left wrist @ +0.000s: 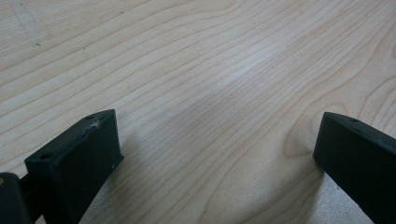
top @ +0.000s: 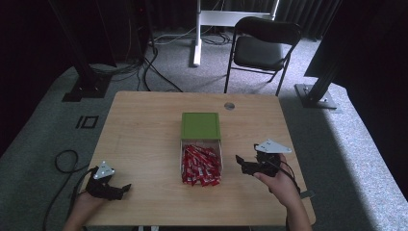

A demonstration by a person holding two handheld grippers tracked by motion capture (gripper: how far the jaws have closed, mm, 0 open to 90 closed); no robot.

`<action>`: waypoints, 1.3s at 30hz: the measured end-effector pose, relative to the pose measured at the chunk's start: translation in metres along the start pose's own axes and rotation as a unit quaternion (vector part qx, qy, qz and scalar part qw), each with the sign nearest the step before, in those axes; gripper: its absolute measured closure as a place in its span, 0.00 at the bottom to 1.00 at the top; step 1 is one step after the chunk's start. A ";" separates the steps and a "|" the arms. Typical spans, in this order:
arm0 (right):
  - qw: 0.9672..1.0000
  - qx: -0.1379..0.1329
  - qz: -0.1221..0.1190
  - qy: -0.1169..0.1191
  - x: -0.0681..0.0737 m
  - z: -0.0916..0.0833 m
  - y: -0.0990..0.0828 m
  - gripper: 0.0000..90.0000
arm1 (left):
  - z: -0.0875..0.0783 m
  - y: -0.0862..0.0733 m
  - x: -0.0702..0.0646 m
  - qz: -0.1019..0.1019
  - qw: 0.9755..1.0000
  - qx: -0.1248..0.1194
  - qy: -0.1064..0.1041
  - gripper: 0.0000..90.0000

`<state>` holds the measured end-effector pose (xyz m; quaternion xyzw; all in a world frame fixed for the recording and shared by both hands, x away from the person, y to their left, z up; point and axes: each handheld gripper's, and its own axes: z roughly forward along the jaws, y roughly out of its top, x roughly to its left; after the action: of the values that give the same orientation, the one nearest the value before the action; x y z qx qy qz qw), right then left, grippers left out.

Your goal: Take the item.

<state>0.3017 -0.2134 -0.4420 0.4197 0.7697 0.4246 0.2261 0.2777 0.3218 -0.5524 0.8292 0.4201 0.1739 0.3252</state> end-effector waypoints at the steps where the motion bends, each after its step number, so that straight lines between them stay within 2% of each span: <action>1: 1.000 -0.002 -0.001 0.003 0.002 0.001 0.002 0.20 | 0.000 0.000 0.000 0.000 1.000 0.000 0.000 0.02; 10: 0.999 -0.010 -0.021 0.030 0.020 0.012 0.020 0.20 | 0.000 0.000 0.000 -0.001 1.000 -0.001 0.000 0.02; 18: 0.998 -0.010 -0.040 0.053 0.036 0.022 0.029 0.22 | 0.000 0.000 0.000 0.000 1.000 0.000 0.000 0.02; 31: 0.992 -0.003 -0.068 0.103 0.062 0.039 0.037 0.24 | 0.000 0.000 0.000 0.000 1.000 0.000 0.000 0.02; 39: 0.989 0.006 -0.084 0.121 0.078 0.054 0.040 0.30 | 0.000 0.000 0.000 0.000 1.000 0.000 0.000 0.02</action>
<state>0.3153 -0.1114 -0.4364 0.3002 0.8267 0.4470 0.1634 0.2778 0.3219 -0.5524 0.8292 0.4199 0.1740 0.3253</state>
